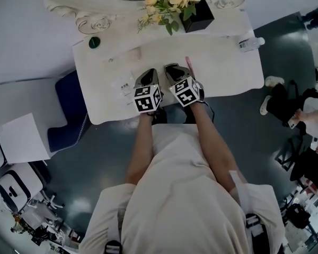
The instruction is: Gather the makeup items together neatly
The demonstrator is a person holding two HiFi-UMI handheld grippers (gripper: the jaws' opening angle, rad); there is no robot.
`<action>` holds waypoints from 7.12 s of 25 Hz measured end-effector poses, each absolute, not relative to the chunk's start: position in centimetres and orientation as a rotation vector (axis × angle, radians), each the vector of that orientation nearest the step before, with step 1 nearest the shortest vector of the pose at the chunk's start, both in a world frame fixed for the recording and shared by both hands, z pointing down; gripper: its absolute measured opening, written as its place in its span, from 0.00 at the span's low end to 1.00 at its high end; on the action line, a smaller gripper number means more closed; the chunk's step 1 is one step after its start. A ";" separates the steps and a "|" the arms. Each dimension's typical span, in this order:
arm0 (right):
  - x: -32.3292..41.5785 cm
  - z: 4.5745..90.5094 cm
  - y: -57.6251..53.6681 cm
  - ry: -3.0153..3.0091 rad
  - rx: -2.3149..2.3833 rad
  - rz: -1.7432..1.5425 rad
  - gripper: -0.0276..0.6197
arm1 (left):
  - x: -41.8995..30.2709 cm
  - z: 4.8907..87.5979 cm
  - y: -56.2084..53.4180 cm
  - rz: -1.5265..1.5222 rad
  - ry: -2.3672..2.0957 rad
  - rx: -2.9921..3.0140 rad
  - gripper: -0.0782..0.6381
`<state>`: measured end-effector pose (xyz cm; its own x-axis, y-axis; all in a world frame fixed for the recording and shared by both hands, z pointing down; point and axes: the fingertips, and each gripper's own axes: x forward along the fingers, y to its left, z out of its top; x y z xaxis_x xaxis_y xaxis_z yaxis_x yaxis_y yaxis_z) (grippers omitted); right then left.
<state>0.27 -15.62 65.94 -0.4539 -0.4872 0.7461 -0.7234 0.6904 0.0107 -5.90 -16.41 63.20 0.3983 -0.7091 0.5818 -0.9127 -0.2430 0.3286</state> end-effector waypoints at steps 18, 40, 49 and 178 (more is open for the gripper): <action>2.4 66.0 -16.5 -2.142 0.890 0.399 0.22 | -5.3 62.7 -16.1 0.388 -1.491 1.948 0.13; -14.9 64.6 -11.5 -2.299 0.764 0.427 0.14 | -20.7 62.9 -10.8 0.380 -1.625 1.844 0.13; -22.3 66.3 -8.2 -2.263 0.628 0.397 0.12 | -26.4 63.7 -7.9 0.382 -1.633 1.816 0.13; 2.8 63.3 -12.5 -2.246 0.997 0.671 0.12 | -15.2 66.9 -13.7 0.505 -1.691 1.720 0.37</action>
<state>2.84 -12.45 63.27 -0.5481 -0.4836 0.6825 -0.7788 0.5927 -0.2054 -15.16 -13.66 66.92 0.0878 -0.7235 0.6847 -0.9805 0.0588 0.1877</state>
